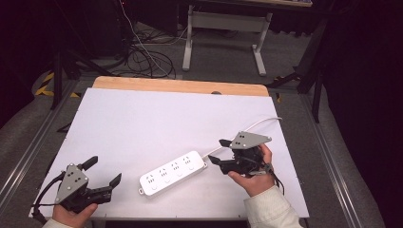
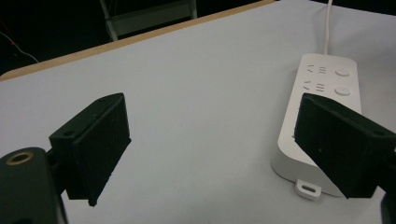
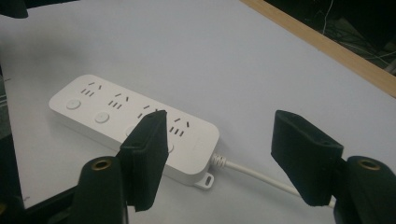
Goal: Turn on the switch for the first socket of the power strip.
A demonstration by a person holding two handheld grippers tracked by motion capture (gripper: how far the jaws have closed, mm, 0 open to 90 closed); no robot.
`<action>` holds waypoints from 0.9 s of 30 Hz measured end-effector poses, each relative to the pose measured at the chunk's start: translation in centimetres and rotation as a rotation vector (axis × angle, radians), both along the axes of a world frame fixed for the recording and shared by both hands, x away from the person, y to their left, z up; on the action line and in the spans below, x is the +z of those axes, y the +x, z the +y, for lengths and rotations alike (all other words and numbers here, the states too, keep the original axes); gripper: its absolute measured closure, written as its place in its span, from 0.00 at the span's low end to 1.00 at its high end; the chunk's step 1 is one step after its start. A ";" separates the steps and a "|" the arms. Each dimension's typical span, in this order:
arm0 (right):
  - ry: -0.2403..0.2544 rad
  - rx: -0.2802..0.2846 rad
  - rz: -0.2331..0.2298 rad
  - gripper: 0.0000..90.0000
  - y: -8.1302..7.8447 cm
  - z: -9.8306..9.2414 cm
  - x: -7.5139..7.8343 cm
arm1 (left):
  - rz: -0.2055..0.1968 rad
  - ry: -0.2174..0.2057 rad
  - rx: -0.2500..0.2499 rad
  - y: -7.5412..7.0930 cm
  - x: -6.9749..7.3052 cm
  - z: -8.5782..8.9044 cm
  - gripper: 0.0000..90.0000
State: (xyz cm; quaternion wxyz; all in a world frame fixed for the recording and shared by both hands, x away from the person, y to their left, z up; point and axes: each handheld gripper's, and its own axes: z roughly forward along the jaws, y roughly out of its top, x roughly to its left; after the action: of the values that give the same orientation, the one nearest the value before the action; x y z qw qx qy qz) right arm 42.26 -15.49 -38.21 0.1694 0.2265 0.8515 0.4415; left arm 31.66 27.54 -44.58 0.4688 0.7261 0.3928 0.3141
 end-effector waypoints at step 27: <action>-0.046 0.090 0.030 0.44 1.8 5.3 -0.1 | 0.002 -0.006 -0.004 0.0 0.0 0.1 0.13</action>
State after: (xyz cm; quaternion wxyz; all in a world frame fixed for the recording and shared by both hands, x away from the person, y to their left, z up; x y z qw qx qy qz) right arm 44.06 -10.24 -38.35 0.1419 0.1904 0.8732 0.4255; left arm 31.68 27.60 -44.58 0.4714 0.7258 0.3927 0.3111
